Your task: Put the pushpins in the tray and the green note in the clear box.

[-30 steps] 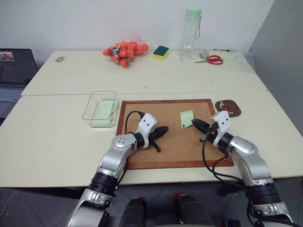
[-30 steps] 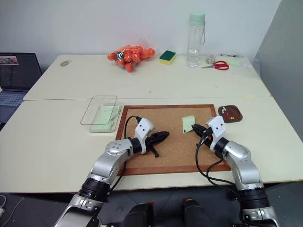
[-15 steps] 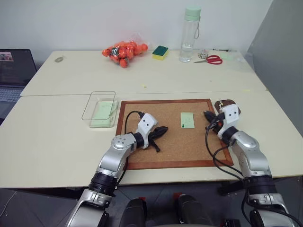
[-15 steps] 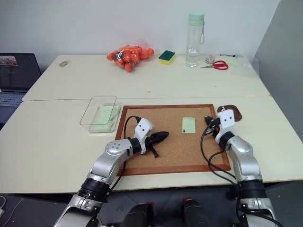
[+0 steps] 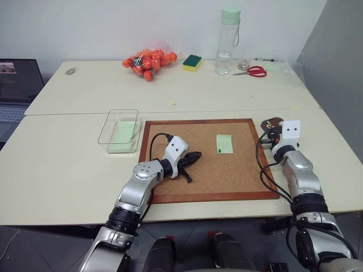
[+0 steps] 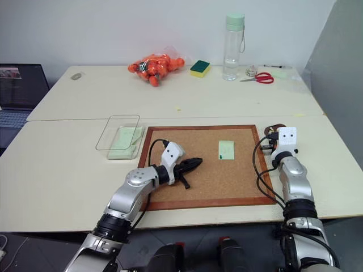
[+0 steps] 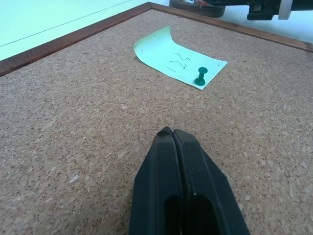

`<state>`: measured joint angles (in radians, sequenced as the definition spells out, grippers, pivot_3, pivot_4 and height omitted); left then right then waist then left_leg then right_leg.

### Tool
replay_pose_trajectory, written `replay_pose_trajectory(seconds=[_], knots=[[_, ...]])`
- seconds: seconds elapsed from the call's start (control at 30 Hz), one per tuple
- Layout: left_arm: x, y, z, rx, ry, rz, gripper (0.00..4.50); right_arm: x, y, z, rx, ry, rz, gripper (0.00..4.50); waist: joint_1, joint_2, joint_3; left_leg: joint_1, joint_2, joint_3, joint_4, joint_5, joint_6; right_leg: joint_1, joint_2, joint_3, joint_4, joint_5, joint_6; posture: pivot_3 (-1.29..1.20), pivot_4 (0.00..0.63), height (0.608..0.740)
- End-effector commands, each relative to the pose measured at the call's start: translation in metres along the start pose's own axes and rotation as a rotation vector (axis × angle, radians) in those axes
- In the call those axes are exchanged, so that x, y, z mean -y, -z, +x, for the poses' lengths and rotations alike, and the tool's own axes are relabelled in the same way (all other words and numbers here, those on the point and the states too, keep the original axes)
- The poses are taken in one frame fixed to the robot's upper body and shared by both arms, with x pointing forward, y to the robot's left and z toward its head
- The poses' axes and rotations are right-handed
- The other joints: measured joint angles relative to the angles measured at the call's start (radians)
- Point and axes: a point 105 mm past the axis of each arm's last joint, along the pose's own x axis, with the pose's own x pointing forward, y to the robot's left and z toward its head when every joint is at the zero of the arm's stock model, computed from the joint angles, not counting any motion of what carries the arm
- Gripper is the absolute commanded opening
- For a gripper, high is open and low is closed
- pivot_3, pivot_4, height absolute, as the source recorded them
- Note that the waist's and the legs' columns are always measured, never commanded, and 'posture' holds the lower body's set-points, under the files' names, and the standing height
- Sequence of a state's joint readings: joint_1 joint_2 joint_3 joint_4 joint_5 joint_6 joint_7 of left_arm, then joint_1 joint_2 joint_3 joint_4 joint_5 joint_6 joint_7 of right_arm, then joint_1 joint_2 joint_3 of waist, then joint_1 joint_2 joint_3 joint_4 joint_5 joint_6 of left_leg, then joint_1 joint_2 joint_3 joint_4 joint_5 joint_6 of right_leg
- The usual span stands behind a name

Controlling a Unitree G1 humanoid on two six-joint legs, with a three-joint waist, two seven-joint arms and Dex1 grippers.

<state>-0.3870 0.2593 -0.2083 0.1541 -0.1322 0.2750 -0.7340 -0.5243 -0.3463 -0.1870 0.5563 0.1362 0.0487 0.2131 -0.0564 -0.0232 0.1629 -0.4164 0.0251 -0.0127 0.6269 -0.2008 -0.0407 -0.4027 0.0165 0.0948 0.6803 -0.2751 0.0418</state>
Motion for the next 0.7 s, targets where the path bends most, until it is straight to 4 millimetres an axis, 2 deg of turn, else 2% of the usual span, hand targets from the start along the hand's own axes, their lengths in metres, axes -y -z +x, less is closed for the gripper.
replay_pose_trajectory(seconds=[0.03, 0.2, 0.57, 0.6, 0.7], knots=[[0.010, 0.020, 0.000, -0.063, 0.030, -0.044, 0.00, 0.014, -0.026, 0.003, 0.095, 0.044, -0.004, 0.04, 0.000, 0.000, 0.000, 0.000, 0.000, 0.000, 0.000, 0.000, 0.000, 0.000, 0.000, 0.000, 0.000, 0.000, 0.000, 0.00, 0.150, 0.740], [0.009, 0.020, 0.000, -0.063, 0.030, -0.044, 0.00, 0.023, -0.036, 0.005, 0.134, 0.092, 0.009, 0.04, 0.000, 0.000, 0.000, 0.000, 0.000, 0.000, 0.000, 0.000, 0.000, 0.000, 0.000, 0.000, 0.000, 0.000, 0.000, 0.00, 0.150, 0.740], [0.009, 0.019, 0.000, -0.063, 0.030, -0.040, 0.00, 0.039, -0.030, 0.014, 0.075, 0.177, 0.022, 0.04, 0.000, 0.000, 0.000, 0.000, 0.000, 0.000, 0.000, 0.000, 0.000, 0.000, 0.000, 0.000, 0.000, 0.000, 0.000, 0.00, 0.150, 0.740], [0.008, 0.019, 0.000, -0.064, 0.030, -0.040, 0.00, 0.040, -0.030, 0.014, 0.074, 0.181, 0.024, 0.49, -0.001, 0.000, 0.000, 0.000, 0.000, 0.000, 0.000, 0.000, 0.000, 0.000, 0.000, 0.000, 0.000, 0.000, 0.000, 0.00, 0.150, 0.740], [0.009, 0.020, -0.001, -0.066, 0.029, -0.040, 0.00, 0.040, -0.030, 0.015, 0.074, 0.177, 0.026, 1.07, -0.001, 0.000, 0.000, 0.000, 0.000, 0.000, 0.000, 0.000, 0.000, 0.000, 0.000, 0.000, 0.000, 0.000, 0.000, 0.00, 0.150, 0.740]])
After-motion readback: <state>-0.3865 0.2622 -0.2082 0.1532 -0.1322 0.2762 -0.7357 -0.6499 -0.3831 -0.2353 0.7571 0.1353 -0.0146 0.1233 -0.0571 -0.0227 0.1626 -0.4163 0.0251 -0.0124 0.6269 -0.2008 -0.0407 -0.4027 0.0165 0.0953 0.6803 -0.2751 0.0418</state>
